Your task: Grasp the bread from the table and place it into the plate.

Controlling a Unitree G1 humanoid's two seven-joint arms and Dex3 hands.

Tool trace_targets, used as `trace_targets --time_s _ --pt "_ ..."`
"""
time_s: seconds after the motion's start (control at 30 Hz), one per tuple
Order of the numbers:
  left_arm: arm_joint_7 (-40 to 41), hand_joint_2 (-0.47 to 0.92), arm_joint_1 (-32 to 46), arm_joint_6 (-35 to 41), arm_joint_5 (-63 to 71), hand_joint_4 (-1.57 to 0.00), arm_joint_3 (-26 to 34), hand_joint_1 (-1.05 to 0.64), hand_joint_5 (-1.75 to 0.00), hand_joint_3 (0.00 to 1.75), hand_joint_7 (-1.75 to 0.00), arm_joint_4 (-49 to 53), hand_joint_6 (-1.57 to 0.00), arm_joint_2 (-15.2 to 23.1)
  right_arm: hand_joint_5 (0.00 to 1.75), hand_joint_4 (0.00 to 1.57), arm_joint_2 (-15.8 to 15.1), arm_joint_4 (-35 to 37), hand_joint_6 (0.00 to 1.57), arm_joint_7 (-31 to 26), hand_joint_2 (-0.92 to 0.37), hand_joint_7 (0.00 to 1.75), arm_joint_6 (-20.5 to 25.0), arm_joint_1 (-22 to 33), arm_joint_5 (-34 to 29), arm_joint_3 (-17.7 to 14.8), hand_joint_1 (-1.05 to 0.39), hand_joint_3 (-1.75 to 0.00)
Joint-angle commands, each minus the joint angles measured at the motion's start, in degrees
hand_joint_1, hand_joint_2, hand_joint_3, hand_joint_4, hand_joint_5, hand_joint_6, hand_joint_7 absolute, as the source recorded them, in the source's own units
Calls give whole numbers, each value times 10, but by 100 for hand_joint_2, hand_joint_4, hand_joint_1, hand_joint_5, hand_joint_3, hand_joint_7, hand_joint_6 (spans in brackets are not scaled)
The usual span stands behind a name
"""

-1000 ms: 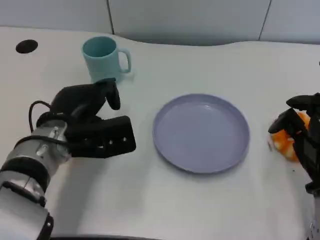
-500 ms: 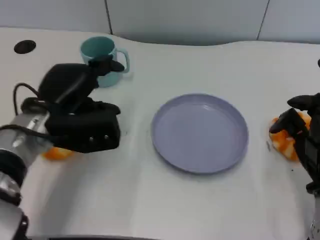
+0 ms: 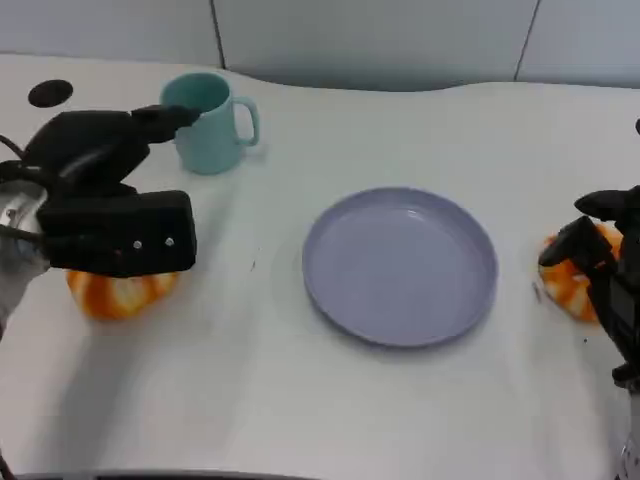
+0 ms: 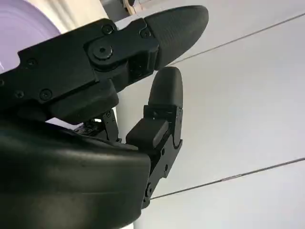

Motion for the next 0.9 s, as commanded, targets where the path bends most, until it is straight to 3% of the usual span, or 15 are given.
trace_targets --time_s 0.03,0.2,0.37,0.53,0.7,0.9 --pt "-57 92 7 54 -5 -36 7 -101 0 19 0 -19 -33 23 175 62 -12 -6 72 -2 -92 108 6 2 6 -3 -52 -2" --pt "-118 92 -11 108 12 -32 -14 -102 0 17 0 -3 -27 15 175 62 -12 -6 72 -3 -91 108 6 1 6 -4 -52 -1" --pt "-149 92 -32 116 16 -30 -32 -105 0 16 0 53 -25 3 175 62 -11 -8 72 -3 -91 107 7 3 6 -4 -53 -1" --pt "-114 92 -41 88 24 -25 -48 -105 0 18 0 120 -20 -18 175 62 -13 -4 72 1 -92 107 4 1 7 -4 -52 -2" --pt "-63 92 -42 67 28 -3 -53 -105 0 24 0 174 -5 -46 175 62 -11 -4 72 -3 -92 107 1 0 4 -4 -52 -2" --pt "-49 92 -44 85 43 0 -71 -105 0 31 0 208 -1 -62 175 62 -8 -8 71 1 -92 108 0 2 7 -2 -52 -3"
